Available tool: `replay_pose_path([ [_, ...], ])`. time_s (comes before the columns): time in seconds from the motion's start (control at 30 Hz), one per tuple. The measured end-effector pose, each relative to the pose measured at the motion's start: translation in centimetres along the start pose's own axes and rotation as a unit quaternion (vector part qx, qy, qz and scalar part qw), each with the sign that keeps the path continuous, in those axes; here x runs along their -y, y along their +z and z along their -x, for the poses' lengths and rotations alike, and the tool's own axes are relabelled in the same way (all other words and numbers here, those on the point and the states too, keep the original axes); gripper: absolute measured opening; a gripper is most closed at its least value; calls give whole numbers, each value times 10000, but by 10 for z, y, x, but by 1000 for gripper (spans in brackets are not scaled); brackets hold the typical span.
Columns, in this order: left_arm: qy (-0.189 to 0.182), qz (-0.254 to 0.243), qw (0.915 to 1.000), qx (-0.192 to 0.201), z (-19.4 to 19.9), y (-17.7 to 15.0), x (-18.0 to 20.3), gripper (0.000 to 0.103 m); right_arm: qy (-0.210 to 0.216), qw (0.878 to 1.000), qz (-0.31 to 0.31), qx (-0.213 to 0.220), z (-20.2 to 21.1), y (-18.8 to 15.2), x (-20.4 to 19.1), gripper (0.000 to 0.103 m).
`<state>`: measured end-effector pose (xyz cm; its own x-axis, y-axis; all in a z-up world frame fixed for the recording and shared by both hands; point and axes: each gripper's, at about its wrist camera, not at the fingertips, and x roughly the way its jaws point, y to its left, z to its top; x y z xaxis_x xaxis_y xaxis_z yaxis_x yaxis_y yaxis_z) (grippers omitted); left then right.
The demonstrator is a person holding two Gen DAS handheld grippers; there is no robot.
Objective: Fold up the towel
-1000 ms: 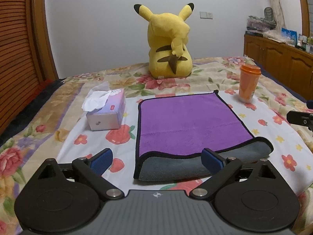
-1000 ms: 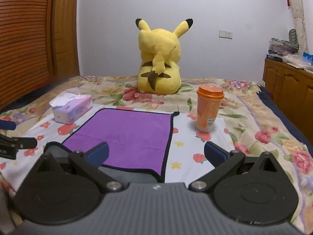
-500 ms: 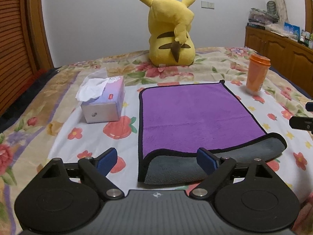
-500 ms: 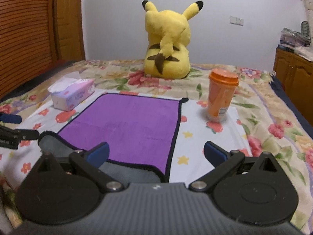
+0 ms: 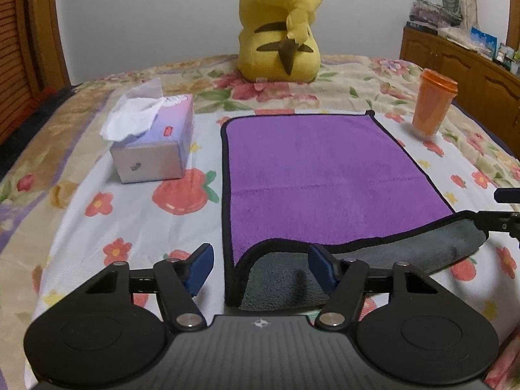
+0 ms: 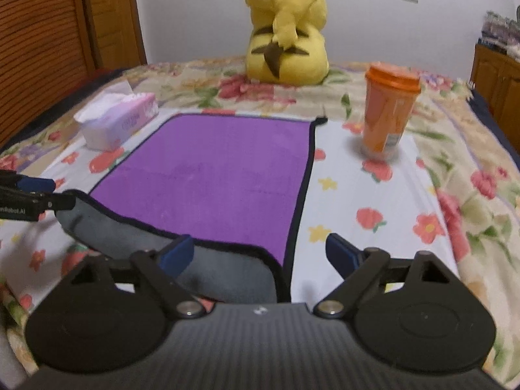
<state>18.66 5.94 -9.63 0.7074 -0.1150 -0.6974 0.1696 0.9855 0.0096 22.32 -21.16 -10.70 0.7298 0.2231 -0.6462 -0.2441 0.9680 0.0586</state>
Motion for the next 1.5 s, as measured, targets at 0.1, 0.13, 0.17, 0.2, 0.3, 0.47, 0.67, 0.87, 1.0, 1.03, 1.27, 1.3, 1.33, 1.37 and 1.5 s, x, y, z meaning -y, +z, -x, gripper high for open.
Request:
replay_pose_path([
  [0.1, -81, 22, 9999, -102, -6, 0, -2, 68, 19, 9999, -27, -166, -7, -2, 1, 88],
  [0.13, -95, 29, 9999, -135, -8, -1, -3, 68, 34, 9998, -34, -203, -9, -3, 2, 88],
  [0.17, -110, 26, 9998, -170, -10, -1, -3, 67, 41, 9997, -37, -240, -11, -3, 2, 88],
  [0.2, -116, 18, 9997, -196, -12, -1, -3, 67, 50, 9996, -37, -265, -13, -3, 2, 88],
  [0.3, -111, 11, 9996, -268, -16, -1, -4, 67, 106, 9992, -65, -372, -19, -4, 4, 88],
  [0.47, -148, 41, 9990, -419, -20, -3, -5, 61, 194, 9982, -90, -561, -27, -5, 6, 85],
  [0.67, -233, 44, 9984, -515, -22, -5, -4, 50, 382, 9960, -193, -784, -32, -7, 8, 76],
  [0.87, -222, 46, 9982, -550, -22, -6, -4, 42, 514, 9948, -261, -836, -31, -7, 8, 58],
  [1.0, -203, 54, 9980, -594, -23, -8, -4, 37, 481, 9943, -271, -908, -32, -8, 10, 47],
  [1.03, -206, 70, 9979, -616, -24, -7, -4, 36, 484, 9942, -291, -915, -33, -8, 11, 45],
  [1.27, -256, 122, 9976, -633, -24, -8, -5, 22, 422, 9948, -236, -901, -33, -8, 12, 21],
  [1.3, -269, 114, 9976, -626, -24, -8, -5, 16, 416, 9950, -208, -888, -33, -8, 11, 20],
  [1.33, -279, 105, 9977, -614, -23, -8, -4, 15, 415, 9951, -182, -875, -32, -8, 11, 13],
  [1.37, -283, 91, 9978, -594, -21, -7, -3, 13, 408, 9954, -151, -856, -32, -8, 10, 8],
  [1.5, -320, 89, 9983, -475, -17, -6, -3, 9, 397, 9964, -118, -742, -29, -6, 11, 5],
])
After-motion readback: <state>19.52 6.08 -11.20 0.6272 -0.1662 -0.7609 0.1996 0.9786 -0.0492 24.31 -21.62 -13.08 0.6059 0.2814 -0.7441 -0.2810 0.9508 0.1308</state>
